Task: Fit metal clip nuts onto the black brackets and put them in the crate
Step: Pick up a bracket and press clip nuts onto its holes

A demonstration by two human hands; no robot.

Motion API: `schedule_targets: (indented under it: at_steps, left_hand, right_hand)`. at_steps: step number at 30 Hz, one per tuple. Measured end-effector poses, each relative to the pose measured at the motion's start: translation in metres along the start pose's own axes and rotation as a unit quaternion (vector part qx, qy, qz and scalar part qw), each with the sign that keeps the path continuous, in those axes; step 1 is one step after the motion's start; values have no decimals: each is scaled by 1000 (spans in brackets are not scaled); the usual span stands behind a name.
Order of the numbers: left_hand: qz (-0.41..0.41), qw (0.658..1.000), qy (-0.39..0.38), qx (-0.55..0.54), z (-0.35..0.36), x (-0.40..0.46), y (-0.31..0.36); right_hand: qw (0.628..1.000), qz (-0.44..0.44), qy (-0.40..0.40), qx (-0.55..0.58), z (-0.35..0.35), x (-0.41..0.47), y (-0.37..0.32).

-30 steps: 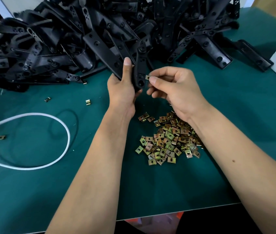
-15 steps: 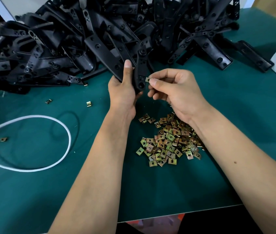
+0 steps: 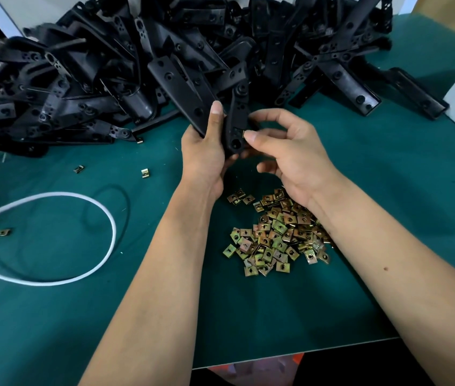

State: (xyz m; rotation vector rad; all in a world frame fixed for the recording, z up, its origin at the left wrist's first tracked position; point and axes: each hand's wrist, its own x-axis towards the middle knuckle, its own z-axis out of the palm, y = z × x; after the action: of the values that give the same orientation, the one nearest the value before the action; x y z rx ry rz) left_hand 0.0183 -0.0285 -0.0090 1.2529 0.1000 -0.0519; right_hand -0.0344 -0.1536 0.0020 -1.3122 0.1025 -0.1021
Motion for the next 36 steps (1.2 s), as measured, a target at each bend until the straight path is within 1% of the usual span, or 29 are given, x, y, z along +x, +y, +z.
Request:
schedule_targets:
  at_steps: [2, 7, 11, 17, 22, 24, 27, 29, 30, 31, 32, 33, 34, 36]
  left_hand:
    - [3, 1000, 7, 12, 0, 0, 0]
    - [24, 1000, -5, 19, 0, 0, -1]
    - [34, 999, 15, 33, 2, -1, -3]
    - [59, 997, 14, 49, 7, -3, -7]
    - [125, 988, 69, 61, 9, -6, -7]
    - [116, 989, 69, 52, 9, -6, -8]
    - [67, 997, 34, 12, 9, -7, -9]
    - [43, 999, 9, 1, 10, -7, -8]
    - [27, 1000, 0, -10, 11, -8, -7]
    - [12, 1000, -10, -21, 11, -8, -6]
    - [-1, 999, -19, -26, 11, -8, -5]
    - [-13, 999, -25, -25, 11, -9, -4]
    - [-24, 999, -27, -22, 11, -9, -2]
    - [-40, 998, -29, -25, 10, -11, -1]
  right_hand:
    - [1000, 6, 9, 4, 0, 0, 0]
    - [998, 34, 19, 46, -1, 1, -1]
    - [996, 49, 30, 70, -1, 1, -2]
    - [999, 24, 22, 29, -2, 1, -1]
    - [1000, 0, 16, -17, -3, 2, 1]
    - [999, -14, 3, -46, -3, 2, 1]
    - [994, -29, -21, -108, -9, 4, -7]
    - [988, -39, -8, -146, -22, 10, -14]
    - [978, -55, 18, -201, -33, 13, -18]
    - [953, -73, 50, -290, -46, 16, -22]
    - [914, -88, 78, -389, -61, 19, -25]
    - [875, -89, 84, -468, -74, 22, -27]
    - [852, -75, 69, -514, -85, 23, -29]
    - [838, -42, 15, -544, -97, 22, -32]
